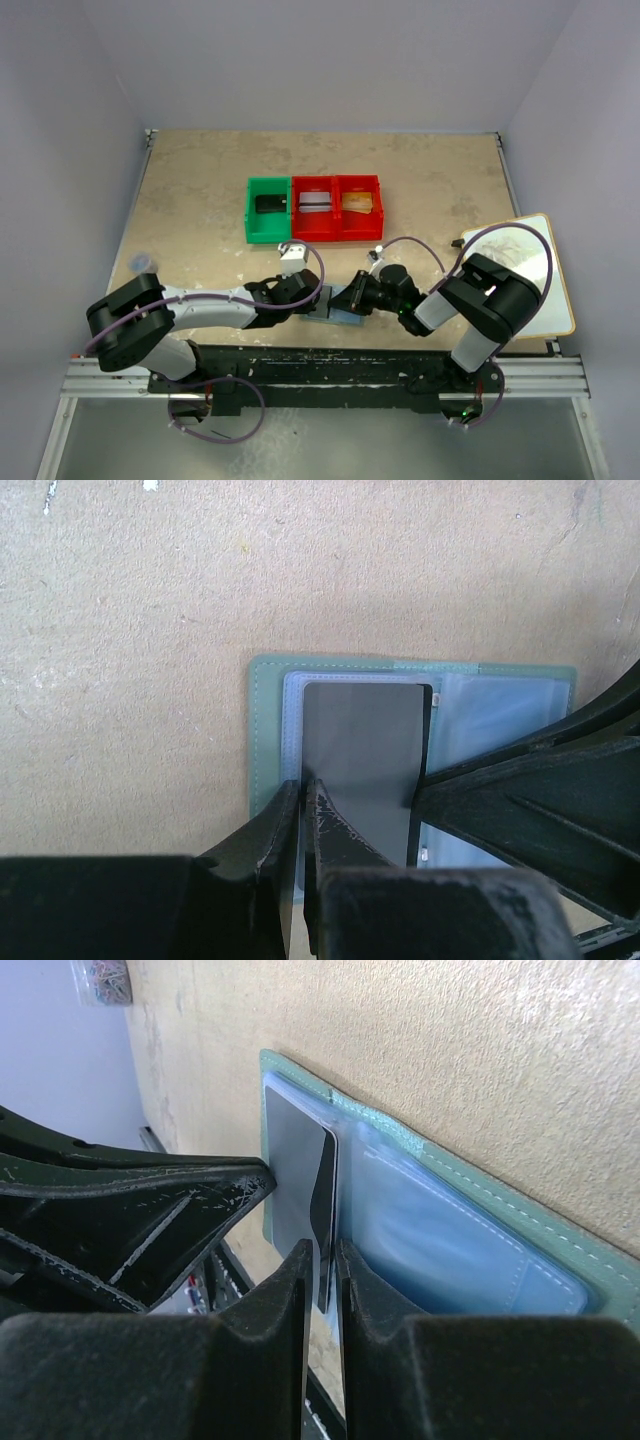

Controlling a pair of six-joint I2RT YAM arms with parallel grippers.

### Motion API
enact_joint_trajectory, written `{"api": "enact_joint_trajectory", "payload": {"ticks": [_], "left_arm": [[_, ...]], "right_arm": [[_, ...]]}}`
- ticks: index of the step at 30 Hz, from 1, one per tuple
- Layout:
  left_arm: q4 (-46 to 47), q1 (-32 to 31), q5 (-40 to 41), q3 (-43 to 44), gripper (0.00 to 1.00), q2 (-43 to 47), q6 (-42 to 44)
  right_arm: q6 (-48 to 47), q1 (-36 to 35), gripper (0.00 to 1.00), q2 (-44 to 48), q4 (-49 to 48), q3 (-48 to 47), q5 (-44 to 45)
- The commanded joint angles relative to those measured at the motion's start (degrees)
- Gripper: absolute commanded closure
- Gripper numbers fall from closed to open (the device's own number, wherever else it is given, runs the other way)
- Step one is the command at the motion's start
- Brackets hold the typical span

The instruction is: Take the credit cards out of the card holder

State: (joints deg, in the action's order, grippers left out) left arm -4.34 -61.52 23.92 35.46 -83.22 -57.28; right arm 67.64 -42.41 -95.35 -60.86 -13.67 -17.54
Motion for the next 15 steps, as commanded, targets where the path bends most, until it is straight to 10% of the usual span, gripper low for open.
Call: {"api": "enact_joint_trajectory", "payload": {"ticks": [1, 15], "left_arm": [[-0.15, -1.21, -7.20, -0.97, 0.98, 0.00, 0.45], [1.61, -1.76, -9.03, -0.84, 0.98, 0.49, 0.51]], "right_arm": [[0.62, -0.39, 0.83, 0.10, -4.33, -1.52, -0.38], [0.86, -0.43, 0.81, 1.26, -4.01, -2.62, -0.80]]}}
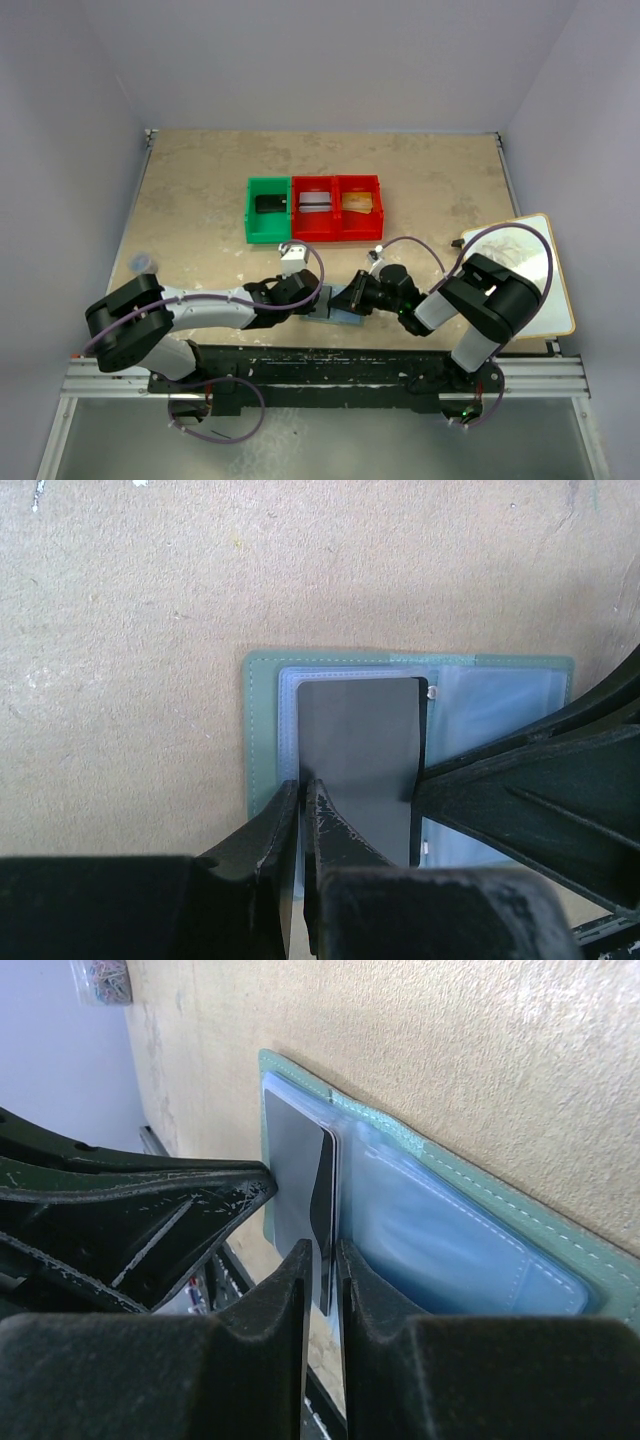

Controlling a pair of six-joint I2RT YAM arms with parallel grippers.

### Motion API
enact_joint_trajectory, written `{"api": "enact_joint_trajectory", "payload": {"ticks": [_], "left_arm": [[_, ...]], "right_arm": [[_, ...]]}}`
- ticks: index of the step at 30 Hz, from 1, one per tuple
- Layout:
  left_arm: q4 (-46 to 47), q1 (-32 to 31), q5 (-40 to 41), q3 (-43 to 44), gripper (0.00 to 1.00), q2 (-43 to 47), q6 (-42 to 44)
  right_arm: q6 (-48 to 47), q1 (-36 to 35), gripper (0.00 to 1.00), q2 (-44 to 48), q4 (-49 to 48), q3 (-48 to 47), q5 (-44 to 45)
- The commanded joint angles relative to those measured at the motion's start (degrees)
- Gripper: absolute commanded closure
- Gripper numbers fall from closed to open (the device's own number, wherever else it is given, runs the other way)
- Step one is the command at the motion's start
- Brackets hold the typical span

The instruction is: Take the credit cards out of the card holder

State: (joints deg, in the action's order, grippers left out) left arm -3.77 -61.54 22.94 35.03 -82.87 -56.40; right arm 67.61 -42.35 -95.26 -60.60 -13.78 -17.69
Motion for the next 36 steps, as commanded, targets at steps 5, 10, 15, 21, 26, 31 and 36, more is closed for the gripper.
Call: {"api": "enact_joint_trajectory", "payload": {"ticks": [5, 10, 15, 21, 26, 31, 36], "left_arm": [[2.03, -2.05, -9.66, -0.35, 0.98, 0.25, 0.29], [2.17, -2.36, -9.39, -0.39, 0.98, 0.34, 0.16], [0.76, -2.36, -6.71, -0.40, 0.98, 0.55, -0.43], [-2.34, -2.36, -3.46, 0.30, 0.99, 0.59, -0.92], [-5.70, -2.36, -0.22, 0.02, 0.99, 1.05, -1.36], [-6.58, -2.35, 1.04, -0.40, 0.99, 1.53, -1.52], [-6.68, -2.36, 1.27, -0.18, 1.00, 1.56, -1.51]], "right_arm": [[0.14, -0.79, 0.75, 3.10, 3.89, -4.69, 3.73], [-3.60, -1.60, 0.81, 6.40, 15.79, -7.23, 9.22], [-8.72, -1.60, 0.87, 6.88, 14.19, -8.57, 4.03], [-10.13, -1.60, 0.88, 7.51, 14.54, -6.81, 1.36], [-10.78, -1.60, 0.86, 10.00, 17.29, -5.32, 1.51], [-10.87, -1.60, 0.82, 9.13, 14.31, -5.32, -1.17], [-9.61, -1.60, 0.78, 7.90, 13.36, -4.92, -0.28]]}}
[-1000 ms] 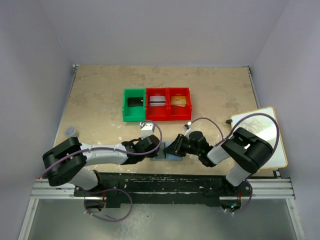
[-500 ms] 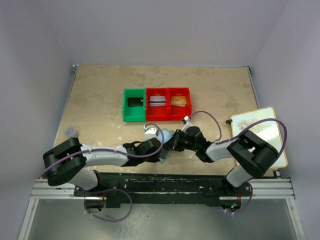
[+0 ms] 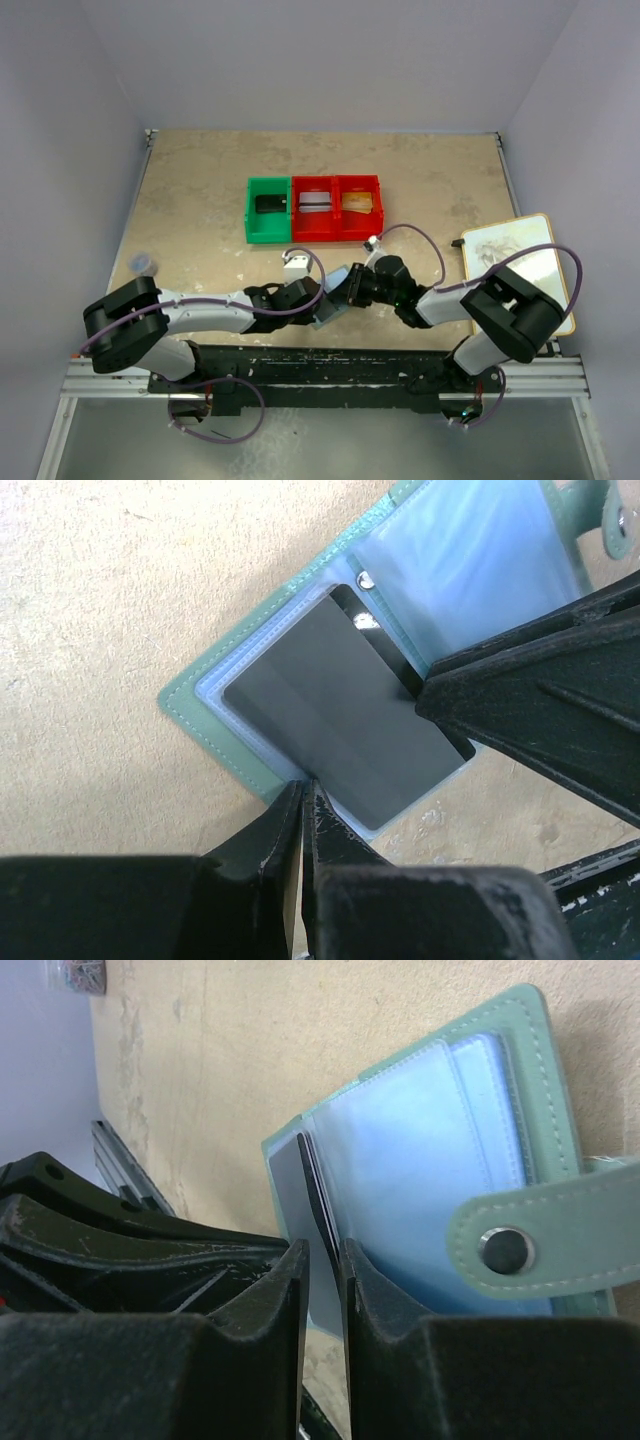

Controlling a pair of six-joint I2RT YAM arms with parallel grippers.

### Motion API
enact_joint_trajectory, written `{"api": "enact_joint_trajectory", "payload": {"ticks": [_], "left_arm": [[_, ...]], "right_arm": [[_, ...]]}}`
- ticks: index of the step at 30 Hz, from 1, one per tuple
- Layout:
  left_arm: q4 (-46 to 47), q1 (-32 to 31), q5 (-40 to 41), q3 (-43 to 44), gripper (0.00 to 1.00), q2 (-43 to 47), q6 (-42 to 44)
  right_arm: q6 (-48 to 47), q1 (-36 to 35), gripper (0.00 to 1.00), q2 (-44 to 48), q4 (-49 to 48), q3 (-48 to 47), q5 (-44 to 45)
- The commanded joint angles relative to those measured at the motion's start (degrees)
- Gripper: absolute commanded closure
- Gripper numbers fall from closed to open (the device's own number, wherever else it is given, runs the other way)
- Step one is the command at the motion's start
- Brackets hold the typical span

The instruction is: Take the credit cards out of the card holder

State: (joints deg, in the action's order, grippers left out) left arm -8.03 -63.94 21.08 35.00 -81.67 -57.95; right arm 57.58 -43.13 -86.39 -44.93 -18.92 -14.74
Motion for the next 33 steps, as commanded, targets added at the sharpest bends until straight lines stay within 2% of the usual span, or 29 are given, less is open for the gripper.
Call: {"api": "enact_joint_trajectory", "payload": {"ticks": [1, 6, 12, 22, 27, 31, 33], "left_arm": [[-2.61, 0.05, 3.24, -0.20, 1.00, 0.37, 0.04], [-3.11, 0.05, 3.77, -0.14, 1.00, 0.42, 0.09], [-3.04, 0.05, 4.43, -0.14, 1.00, 0.31, -0.46], [-2.07, 0.05, 3.33, 0.50, 1.00, -0.83, 0.31], [-1.96, 0.05, 3.26, 0.50, 1.00, -0.92, 0.17], [-1.95, 0.05, 3.26, 0.42, 1.00, -0.95, 0.08], [-1.99, 0.06, 3.26, 0.43, 1.00, -0.94, 0.14]], "right_arm": [[0.43, -0.85, 0.78, -1.24, -2.02, 0.06, -3.16], [0.78, -0.98, 0.79, -1.68, -3.16, 0.75, -3.83], [2.02, -1.07, 0.87, -1.46, -6.93, 2.63, -5.22], [5.83, -1.07, 0.83, -6.81, -18.74, 3.97, -7.98], [6.92, -1.32, 0.81, -8.25, -17.22, 3.05, -5.81], [5.61, -1.33, 0.89, -7.95, -15.63, 2.38, -6.07], [5.35, -1.32, 0.96, -7.42, -15.38, 2.67, -5.92]]}}
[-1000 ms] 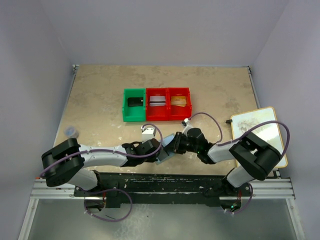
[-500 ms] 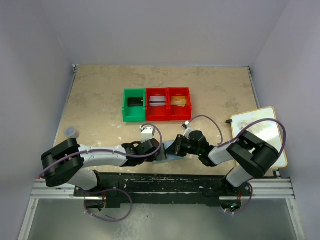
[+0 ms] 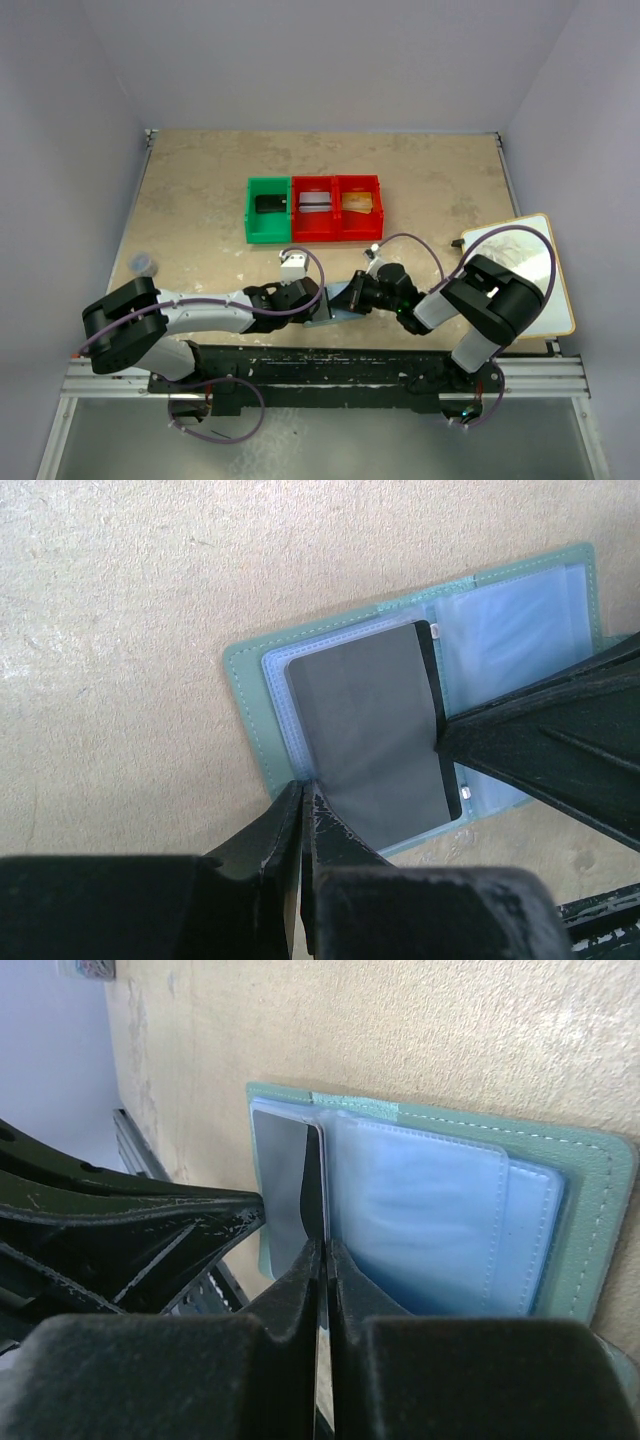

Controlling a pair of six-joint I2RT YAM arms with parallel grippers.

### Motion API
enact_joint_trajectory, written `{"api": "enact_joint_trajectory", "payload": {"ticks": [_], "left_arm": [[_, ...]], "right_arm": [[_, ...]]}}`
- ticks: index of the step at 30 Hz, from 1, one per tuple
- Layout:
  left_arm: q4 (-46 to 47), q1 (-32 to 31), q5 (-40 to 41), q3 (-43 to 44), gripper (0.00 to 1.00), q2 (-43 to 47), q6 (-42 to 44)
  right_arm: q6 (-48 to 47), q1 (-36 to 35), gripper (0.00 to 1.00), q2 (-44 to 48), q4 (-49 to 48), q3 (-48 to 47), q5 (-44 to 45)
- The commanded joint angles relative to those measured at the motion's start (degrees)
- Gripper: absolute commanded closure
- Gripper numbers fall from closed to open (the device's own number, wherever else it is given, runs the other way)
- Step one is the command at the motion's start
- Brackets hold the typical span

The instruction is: Take the credit cards out of the card holder

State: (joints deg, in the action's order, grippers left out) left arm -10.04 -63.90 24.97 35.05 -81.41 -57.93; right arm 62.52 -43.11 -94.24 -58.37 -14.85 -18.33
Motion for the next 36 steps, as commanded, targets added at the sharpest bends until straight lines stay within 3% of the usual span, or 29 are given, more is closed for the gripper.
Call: {"api": "enact_joint_trajectory", "payload": {"ticks": [1, 21, 26, 29, 36], "left_arm": [[-0.05, 0.00, -0.58, 0.43, 1.00, -1.23, 0.12], [-0.73, 0.01, -0.19, 0.20, 1.00, -1.32, 0.35], [-0.66, 0.01, -0.56, 0.74, 1.00, -1.91, 0.76], [-0.84, 0.00, -0.61, 0.87, 1.00, -1.86, 0.81], [-0.85, 0.00, -0.71, 0.72, 1.00, -1.83, 0.81]], "right_arm": [[0.32, -1.36, 0.99, 0.72, -1.88, -1.22, -2.25], [1.80, 1.36, 1.00, 6.90, -0.68, 4.36, -2.35], [1.41, 1.34, 0.83, 3.98, -0.98, 2.54, -1.86], [2.54, 1.35, 0.78, 1.87, -2.91, 2.37, -2.96], [2.73, 1.36, 0.77, -2.86, -7.45, 0.53, -2.79]]}}
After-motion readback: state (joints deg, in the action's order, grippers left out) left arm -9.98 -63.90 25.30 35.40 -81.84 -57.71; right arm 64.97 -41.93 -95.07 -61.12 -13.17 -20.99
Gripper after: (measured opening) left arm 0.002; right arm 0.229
